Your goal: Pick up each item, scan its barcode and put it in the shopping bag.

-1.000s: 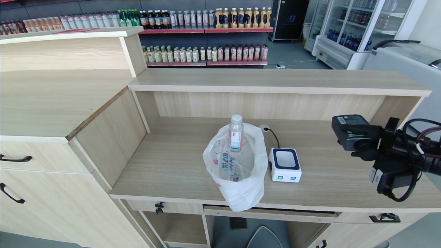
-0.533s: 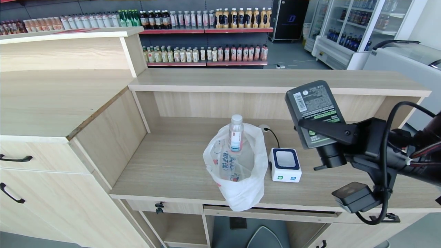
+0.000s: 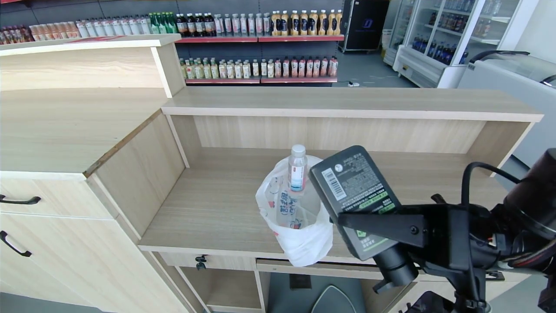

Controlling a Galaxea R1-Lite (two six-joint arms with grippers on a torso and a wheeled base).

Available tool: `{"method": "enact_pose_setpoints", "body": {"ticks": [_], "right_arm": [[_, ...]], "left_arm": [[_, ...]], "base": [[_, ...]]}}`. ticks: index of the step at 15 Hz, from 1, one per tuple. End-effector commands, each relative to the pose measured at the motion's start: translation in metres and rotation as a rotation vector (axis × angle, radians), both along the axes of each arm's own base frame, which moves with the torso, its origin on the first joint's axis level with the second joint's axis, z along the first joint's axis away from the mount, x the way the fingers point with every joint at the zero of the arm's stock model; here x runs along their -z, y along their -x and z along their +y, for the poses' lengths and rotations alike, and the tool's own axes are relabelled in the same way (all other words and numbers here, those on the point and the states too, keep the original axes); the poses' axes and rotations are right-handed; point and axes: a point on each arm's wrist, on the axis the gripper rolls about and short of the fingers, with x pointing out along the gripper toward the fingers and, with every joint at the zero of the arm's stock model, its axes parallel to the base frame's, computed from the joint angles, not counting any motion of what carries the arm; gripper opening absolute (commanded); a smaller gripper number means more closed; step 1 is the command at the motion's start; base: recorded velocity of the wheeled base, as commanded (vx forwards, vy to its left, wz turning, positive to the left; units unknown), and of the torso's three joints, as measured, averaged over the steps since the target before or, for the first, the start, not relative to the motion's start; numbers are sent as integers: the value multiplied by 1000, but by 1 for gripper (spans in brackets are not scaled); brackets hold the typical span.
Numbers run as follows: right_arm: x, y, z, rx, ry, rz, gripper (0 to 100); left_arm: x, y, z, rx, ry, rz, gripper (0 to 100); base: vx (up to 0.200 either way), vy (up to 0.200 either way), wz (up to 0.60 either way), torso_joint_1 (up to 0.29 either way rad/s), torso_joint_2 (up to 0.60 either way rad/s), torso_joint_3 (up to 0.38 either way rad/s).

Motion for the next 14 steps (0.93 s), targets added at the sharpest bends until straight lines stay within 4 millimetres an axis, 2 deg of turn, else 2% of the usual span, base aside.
{"method": "enact_pose_setpoints", "body": {"ticks": [1,3,5,9,14], "right_arm": [[5,9,14,-75,10,42,0],[11,17,32,-158,23,97,0],[12,22,41,-200,17,104,0],[16,32,44,-254,34,117,0],[17,32,44,-287,44,132,0]], "left_arm": [[0,0,0,0,0,0,100],[0,0,0,0,0,0,100],[0,0,0,0,0,0,100],[0,0,0,0,0,0,100],[0,0,0,0,0,0,100]], "base": [[0,0,0,0,0,0],[0,0,0,0,0,0],[0,0,0,0,0,0],[0,0,0,0,0,0],[0,0,0,0,0,0]]}}
